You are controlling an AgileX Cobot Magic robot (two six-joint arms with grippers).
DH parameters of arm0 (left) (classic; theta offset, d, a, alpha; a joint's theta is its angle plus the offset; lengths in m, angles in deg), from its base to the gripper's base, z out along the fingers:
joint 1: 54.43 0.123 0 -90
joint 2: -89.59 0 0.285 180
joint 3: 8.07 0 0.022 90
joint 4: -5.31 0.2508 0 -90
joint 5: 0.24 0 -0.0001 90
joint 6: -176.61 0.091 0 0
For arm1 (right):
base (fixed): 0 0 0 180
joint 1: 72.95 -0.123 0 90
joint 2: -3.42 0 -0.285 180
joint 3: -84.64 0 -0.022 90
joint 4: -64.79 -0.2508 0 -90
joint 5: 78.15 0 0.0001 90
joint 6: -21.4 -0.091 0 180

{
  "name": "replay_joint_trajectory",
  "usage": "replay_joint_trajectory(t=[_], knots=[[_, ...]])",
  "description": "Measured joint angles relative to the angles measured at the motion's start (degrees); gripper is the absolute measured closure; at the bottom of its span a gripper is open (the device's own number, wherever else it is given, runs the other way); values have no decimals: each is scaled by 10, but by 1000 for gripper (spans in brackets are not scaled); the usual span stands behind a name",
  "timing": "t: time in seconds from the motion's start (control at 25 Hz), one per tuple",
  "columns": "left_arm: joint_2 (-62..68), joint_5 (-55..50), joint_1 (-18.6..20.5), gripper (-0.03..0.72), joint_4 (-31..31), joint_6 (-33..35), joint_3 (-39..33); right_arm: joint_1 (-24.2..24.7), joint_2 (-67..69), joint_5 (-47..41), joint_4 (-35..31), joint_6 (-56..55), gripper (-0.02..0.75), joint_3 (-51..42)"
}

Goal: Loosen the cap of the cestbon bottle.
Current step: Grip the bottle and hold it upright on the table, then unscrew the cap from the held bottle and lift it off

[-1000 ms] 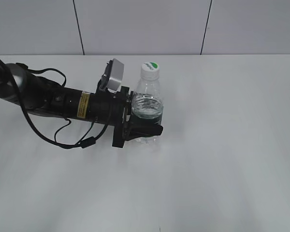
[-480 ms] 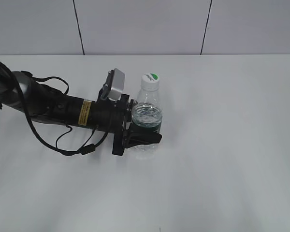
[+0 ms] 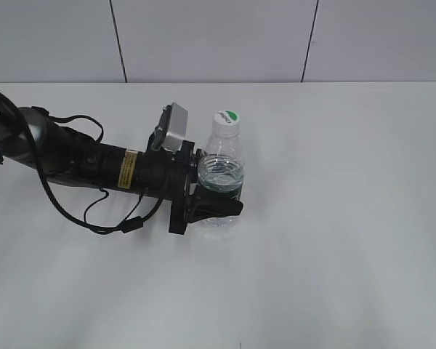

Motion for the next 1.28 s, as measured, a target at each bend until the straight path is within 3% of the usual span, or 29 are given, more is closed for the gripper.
replay_joint_trajectory(t=[0.76,1.04,1.28], knots=[[29,18,0,277,-29,23,0,0,0,2,-7,0,297,0],[29,18,0,278,-29,23,0,0,24,4,-87,-21,297,3],[29,18,0,278,-29,23,0,0,169,-3,-144,-24,297,52]])
